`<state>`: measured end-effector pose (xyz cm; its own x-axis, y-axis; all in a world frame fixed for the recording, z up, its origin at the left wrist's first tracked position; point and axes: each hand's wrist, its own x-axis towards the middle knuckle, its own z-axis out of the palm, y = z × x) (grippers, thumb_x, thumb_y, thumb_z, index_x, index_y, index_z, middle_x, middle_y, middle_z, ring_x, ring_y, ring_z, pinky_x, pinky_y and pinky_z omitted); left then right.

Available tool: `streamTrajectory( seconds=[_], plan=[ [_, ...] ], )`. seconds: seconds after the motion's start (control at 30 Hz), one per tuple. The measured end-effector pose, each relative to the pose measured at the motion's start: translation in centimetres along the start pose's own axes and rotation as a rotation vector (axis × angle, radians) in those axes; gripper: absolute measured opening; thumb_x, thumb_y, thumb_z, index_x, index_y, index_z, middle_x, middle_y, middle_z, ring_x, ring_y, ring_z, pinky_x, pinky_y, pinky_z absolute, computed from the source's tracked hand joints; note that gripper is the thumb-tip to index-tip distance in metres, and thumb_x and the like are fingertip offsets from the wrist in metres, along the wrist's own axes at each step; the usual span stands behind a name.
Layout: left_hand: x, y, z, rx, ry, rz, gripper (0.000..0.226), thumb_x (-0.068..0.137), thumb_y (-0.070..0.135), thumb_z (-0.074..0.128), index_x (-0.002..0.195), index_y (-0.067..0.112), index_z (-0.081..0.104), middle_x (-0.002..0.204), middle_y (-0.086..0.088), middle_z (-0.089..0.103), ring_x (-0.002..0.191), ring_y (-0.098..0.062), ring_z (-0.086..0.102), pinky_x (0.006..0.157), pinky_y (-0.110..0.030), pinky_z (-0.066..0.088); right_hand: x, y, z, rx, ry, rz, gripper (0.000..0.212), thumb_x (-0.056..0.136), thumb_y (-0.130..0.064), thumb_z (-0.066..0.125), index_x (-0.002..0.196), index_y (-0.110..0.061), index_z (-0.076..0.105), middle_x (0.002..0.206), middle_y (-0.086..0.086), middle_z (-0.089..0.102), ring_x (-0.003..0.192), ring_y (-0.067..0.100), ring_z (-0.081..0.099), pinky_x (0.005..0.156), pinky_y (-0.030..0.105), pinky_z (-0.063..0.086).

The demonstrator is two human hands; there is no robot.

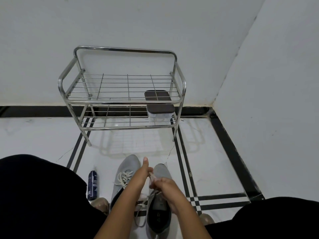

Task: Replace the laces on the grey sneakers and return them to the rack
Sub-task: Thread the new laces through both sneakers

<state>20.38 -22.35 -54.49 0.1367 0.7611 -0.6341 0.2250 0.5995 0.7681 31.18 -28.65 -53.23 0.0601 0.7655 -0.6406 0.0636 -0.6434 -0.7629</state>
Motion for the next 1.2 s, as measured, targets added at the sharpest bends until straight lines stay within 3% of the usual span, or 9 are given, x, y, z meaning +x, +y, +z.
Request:
streamTrajectory(
  seconds=[0.07, 0.2, 0.33, 0.5, 0.6, 0.73, 0.83, 1.03, 1.2],
  plan=[
    [0.4, 0.1, -0.3, 0.011, 0.011, -0.030, 0.068, 0.100, 0.055, 0.021, 0.129, 0.007, 0.058, 0.137, -0.012, 0.052, 0.131, -0.025, 0.043, 0.107, -0.038, 0.027, -0.8, -1.5, -2.2, -0.051, -0.033, 0.020, 0.015, 0.093, -0.016, 0.057, 0.086, -0.009, 0.068, 0.070, 0.001, 0.065, 0.068, 0.013, 0.060, 0.069, 0.022, 0.045],
    [0.8, 0.4, -1.9, 0.181, 0.045, -0.134, 0.069, 0.099, 0.055, 0.028, 0.140, 0.001, 0.043, 0.149, -0.017, 0.037, 0.136, -0.031, 0.035, 0.111, -0.041, 0.030, -2.1, -5.5, -6.7, -0.588, 0.004, 0.060, 0.017, 0.092, -0.013, 0.060, 0.099, -0.002, 0.070, 0.071, 0.001, 0.061, 0.057, 0.009, 0.057, 0.050, 0.013, 0.041],
    [2.2, 0.0, -2.6, 0.348, 0.193, -0.187, 0.048, 0.106, 0.024, 0.028, 0.143, -0.006, 0.032, 0.149, -0.020, 0.035, 0.136, -0.030, 0.035, 0.109, -0.032, 0.028, -1.5, -5.5, -9.7, -0.886, 0.244, 0.098, 0.021, 0.089, -0.018, 0.062, 0.104, -0.007, 0.072, 0.093, 0.004, 0.069, 0.080, 0.014, 0.063, 0.070, 0.023, 0.049],
    [1.3, -2.8, -1.3, 0.859, 0.151, 0.123, 0.033, 0.097, 0.012, 0.040, 0.126, 0.012, 0.057, 0.123, -0.008, 0.060, 0.111, -0.022, 0.058, 0.087, -0.030, 0.045, -1.0, -3.5, -8.5, -0.874, 0.198, 0.081, 0.026, 0.088, -0.004, 0.053, 0.104, -0.014, 0.071, 0.098, 0.003, 0.069, 0.084, 0.015, 0.063, 0.070, 0.022, 0.053],
    [0.3, -2.3, 0.6, 0.757, 0.100, 0.436, 0.036, 0.098, 0.015, 0.039, 0.128, 0.024, 0.056, 0.124, 0.000, 0.056, 0.114, -0.016, 0.054, 0.094, -0.028, 0.043, -0.8, -3.0, -6.6, -0.667, 0.146, 0.018, 0.013, 0.081, -0.006, 0.063, 0.085, -0.018, 0.067, 0.084, 0.005, 0.073, 0.067, 0.009, 0.062, 0.052, 0.015, 0.042],
    [0.2, -1.2, 1.0, 0.452, -0.257, 0.355, 0.018, 0.100, 0.020, 0.045, 0.101, 0.026, 0.063, 0.090, 0.010, 0.064, 0.087, -0.006, 0.059, 0.081, -0.023, 0.045, -0.2, -3.0, -5.9, -0.503, 0.219, -0.029, 0.007, 0.080, -0.010, 0.068, 0.077, -0.017, 0.066, 0.074, 0.003, 0.071, 0.058, 0.007, 0.060, 0.050, 0.016, 0.044],
    [0.7, -1.6, 0.2, 0.399, -0.220, 0.353, 0.022, 0.096, 0.020, 0.054, 0.075, 0.023, 0.059, 0.070, 0.010, 0.055, 0.067, -0.006, 0.050, 0.066, -0.021, 0.040, 0.3, -3.3, -6.6, -0.437, 0.300, -0.032, 0.016, 0.084, -0.011, 0.065, 0.072, -0.020, 0.068, 0.070, 0.000, 0.068, 0.059, 0.008, 0.059, 0.052, 0.017, 0.044],
    [0.8, -1.3, 0.5, 0.333, -0.282, 0.363, 0.011, 0.097, 0.020, 0.052, 0.102, 0.025, 0.060, 0.095, 0.004, 0.066, 0.086, -0.009, 0.061, 0.074, -0.017, 0.046, 0.7, -3.4, -6.4, -0.304, 0.175, -0.007, 0.006, 0.087, -0.009, 0.065, 0.090, -0.010, 0.070, 0.076, 0.002, 0.068, 0.065, 0.009, 0.061, 0.060, 0.019, 0.048],
    [1.9, -1.5, 0.2, 0.591, -0.123, 0.344, 0.025, 0.098, 0.025, 0.050, 0.073, 0.025, 0.050, 0.066, 0.009, 0.051, 0.060, -0.006, 0.044, 0.059, -0.024, 0.035, 1.3, -2.9, -7.5, -0.455, 0.429, -0.052, 0.023, 0.084, -0.011, 0.066, 0.065, -0.024, 0.067, 0.073, -0.006, 0.069, 0.070, 0.010, 0.062, 0.059, 0.019, 0.046]
  ],
)
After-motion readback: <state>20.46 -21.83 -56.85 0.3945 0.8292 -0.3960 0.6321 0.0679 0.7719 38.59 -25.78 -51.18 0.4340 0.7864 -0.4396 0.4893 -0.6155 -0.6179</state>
